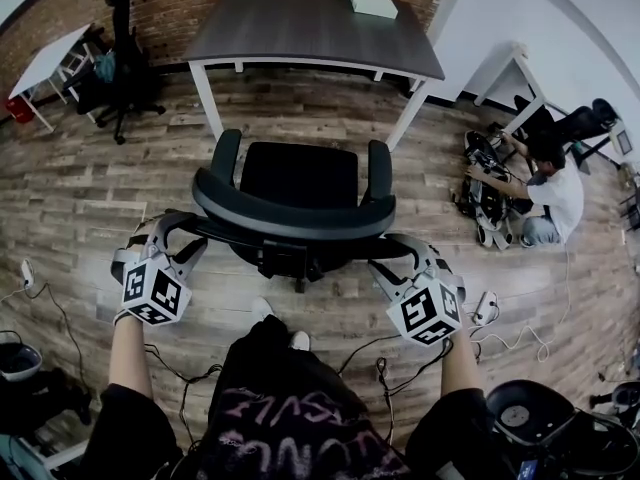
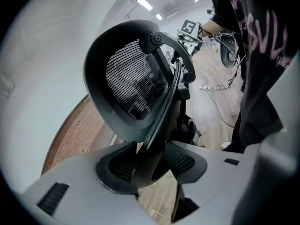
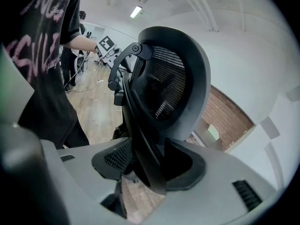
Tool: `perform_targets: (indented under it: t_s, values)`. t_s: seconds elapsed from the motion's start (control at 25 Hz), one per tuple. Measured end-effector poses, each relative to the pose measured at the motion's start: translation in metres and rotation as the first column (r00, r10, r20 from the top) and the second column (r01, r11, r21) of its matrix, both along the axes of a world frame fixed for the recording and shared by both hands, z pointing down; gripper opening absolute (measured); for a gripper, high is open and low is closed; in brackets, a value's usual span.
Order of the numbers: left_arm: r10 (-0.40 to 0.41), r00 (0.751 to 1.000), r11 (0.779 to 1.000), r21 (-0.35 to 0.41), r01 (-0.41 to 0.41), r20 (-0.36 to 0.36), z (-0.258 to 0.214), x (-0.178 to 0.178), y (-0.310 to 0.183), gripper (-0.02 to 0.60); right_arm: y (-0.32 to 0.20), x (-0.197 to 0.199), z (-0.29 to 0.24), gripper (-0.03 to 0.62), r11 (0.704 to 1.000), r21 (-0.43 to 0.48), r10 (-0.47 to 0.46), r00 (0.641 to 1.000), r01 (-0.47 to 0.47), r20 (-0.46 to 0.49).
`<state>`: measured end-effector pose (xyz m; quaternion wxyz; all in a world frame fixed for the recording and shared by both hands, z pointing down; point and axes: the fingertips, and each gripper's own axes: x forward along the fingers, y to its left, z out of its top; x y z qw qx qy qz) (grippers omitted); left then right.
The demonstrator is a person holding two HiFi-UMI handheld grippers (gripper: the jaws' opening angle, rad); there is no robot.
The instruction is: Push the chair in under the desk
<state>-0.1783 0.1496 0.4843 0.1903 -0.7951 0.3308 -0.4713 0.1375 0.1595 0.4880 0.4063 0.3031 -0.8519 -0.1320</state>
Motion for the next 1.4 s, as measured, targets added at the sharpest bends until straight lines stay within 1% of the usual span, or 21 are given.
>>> perform_targets:
  t_s: [0.24,0.48,0.68,0.8,1.12,1.24,1.4]
  values:
    - [0.011,1.000,1.000,-0.011,-0.011,-0.011,0.004,0.002,-0.036,0.202,-0.036,0.002,0.004,0.224,1.000,-0.017,0.012,1.000,-0.012,0.003]
    - [0.017,1.000,1.000,0.010,-0.016,-0.019,-0.002,-0.002,-0.087,0.202,-0.087,-0.002,-0.001,0.224,1.000,-0.013,0.023,1.000,-0.023,-0.007]
    - [0.038,0.999,0.999,-0.005,-0.038,-0.030,-0.006,-0.006,-0.140,0.201,-0.140,-0.006,-0.003,0.231,0.999,-0.019,0.047,0.999,-0.047,0.002]
    - [0.052,0.998,0.999,0.000,-0.052,-0.037,-0.005,-0.009,-0.159,0.199,-0.160,-0.008,-0.002,0.235,0.998,-0.021,0.058,0.998,-0.058,-0.002]
    - [0.056,0.998,0.998,0.008,-0.056,-0.021,0.004,-0.010,-0.183,0.200,-0.184,-0.010,0.008,0.236,0.998,-0.021,0.055,0.998,-0.055,-0.002]
    - [0.055,0.998,0.998,0.010,-0.055,-0.015,0.002,-0.011,-0.209,0.198,-0.211,-0.010,0.007,0.236,0.999,-0.016,0.050,0.999,-0.050,0.001]
    - [0.047,0.999,0.999,-0.010,-0.048,-0.011,-0.004,-0.011,-0.250,0.198,-0.255,-0.011,0.000,0.237,0.999,-0.029,0.037,0.999,-0.037,0.003]
